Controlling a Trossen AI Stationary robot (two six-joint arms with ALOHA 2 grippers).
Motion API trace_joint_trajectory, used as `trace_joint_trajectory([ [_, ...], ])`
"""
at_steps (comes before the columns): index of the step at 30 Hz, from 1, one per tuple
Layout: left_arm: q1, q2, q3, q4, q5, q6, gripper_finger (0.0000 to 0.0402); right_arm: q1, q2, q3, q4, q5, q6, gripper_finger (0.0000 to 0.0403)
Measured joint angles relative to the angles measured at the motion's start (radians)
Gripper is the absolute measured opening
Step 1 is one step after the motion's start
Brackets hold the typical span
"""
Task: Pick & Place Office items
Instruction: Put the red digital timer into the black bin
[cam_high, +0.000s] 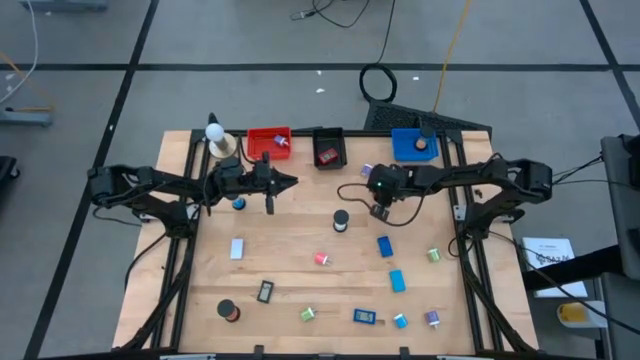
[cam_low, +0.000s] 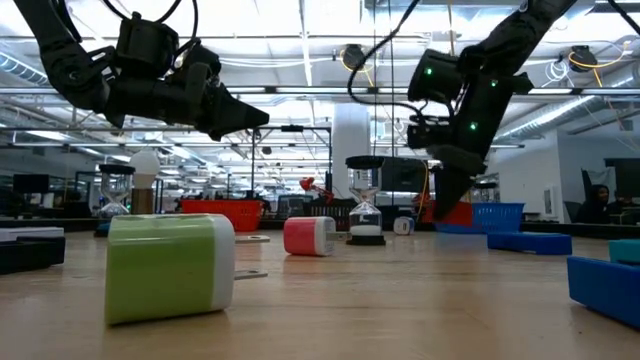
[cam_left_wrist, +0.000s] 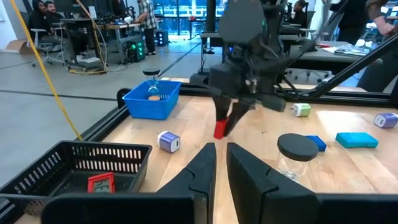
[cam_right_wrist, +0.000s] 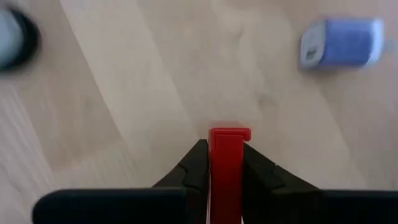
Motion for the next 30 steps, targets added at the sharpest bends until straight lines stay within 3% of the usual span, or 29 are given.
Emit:
trace_joint_trajectory([
  [5,0.000,0.000,0.000,0.000,0.000,0.000,0.0047,-0.046,-0.045,0.003,0.115,-0.005,0.045,0.0041],
  [9,0.000,0.000,0.000,-0.001,0.000,0.000,0.0047,-0.113,-0.009,0.071,0.170,-0.006,0.041,0.0042],
  [17,0.000,0.000,0.000,0.000,0.000,0.000,0.0047,-0.211,0.192,0.384,0.181,-0.012,-0.113,0.0042],
  [25,0.000,0.000,0.000,0.000,0.000,0.000,0.0047,-0.300,0.480,0.669,0.151,-0.190,-0.270,0.0042],
  [30,0.000,0.000,0.000,0.000,0.000,0.000,0.0047,-0.341,0.554,0.719,0.158,-0.287,-0.335,0.0042],
])
